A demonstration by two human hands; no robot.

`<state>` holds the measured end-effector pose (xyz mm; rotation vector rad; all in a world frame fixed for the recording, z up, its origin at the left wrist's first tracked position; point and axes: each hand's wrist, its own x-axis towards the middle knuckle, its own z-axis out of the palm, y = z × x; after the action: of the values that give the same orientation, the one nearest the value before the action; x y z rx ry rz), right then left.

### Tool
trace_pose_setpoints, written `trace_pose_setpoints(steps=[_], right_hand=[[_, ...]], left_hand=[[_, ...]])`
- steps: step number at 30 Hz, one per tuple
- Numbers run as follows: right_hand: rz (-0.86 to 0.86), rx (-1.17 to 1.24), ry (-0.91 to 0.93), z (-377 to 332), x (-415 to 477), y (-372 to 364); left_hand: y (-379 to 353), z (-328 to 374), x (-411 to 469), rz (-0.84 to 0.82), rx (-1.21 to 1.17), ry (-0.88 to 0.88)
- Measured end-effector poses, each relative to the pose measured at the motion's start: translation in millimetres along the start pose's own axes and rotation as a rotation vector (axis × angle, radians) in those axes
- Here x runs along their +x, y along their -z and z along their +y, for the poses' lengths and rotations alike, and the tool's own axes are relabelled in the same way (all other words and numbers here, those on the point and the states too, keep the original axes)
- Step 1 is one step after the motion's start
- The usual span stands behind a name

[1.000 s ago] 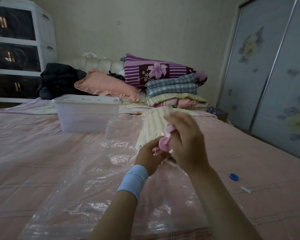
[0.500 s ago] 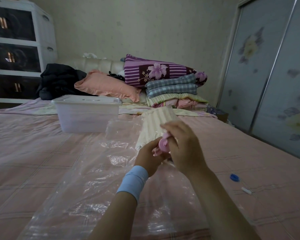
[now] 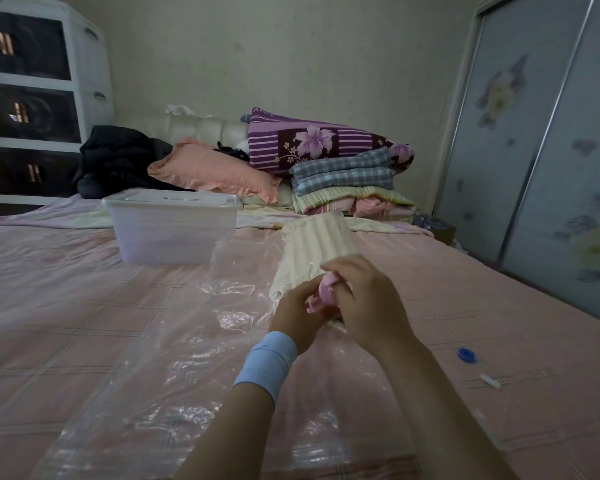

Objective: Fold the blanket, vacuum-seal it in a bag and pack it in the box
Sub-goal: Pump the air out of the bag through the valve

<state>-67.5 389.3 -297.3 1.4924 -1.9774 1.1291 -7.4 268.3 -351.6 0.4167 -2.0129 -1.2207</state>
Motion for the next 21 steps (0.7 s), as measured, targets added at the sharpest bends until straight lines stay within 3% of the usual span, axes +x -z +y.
trace_pose_setpoints(steps=[4,6,8,11,14,16,21], right_hand=[[0.427,0.039,0.235,-28.9,15.8,24.8],[0.554,0.021,0.281,-30.9,18.1,24.9],[0.459,-0.014,0.249,-19.6,13.4,11.2],[0.072,-0.045,0.061,5.0,-5.9,-21.6],[-0.021,0.018,-0.002,8.6,-6.0,-23.2],[0.091,0.050,0.092,-6.2,5.2,-5.3],[0.586,0.045,0.316,-38.4,20.2,28.0]], left_hand=[[3.1,-3.1,2.7,-0.006,-0.012,-0.021],[2.7,-4.0,2.1,-0.010,-0.003,-0.029],[2.7,-3.0,0.4,-0.008,-0.031,-0.019],[4.9,-0.7,-1.9,-0.004,-0.047,0.007],[5.7,0.1,-2.5,-0.021,-0.029,0.014],[6.6,-2.8,0.0,-0.011,-0.045,0.013],[6.5,-3.5,1.8,-0.023,-0.030,-0.032]])
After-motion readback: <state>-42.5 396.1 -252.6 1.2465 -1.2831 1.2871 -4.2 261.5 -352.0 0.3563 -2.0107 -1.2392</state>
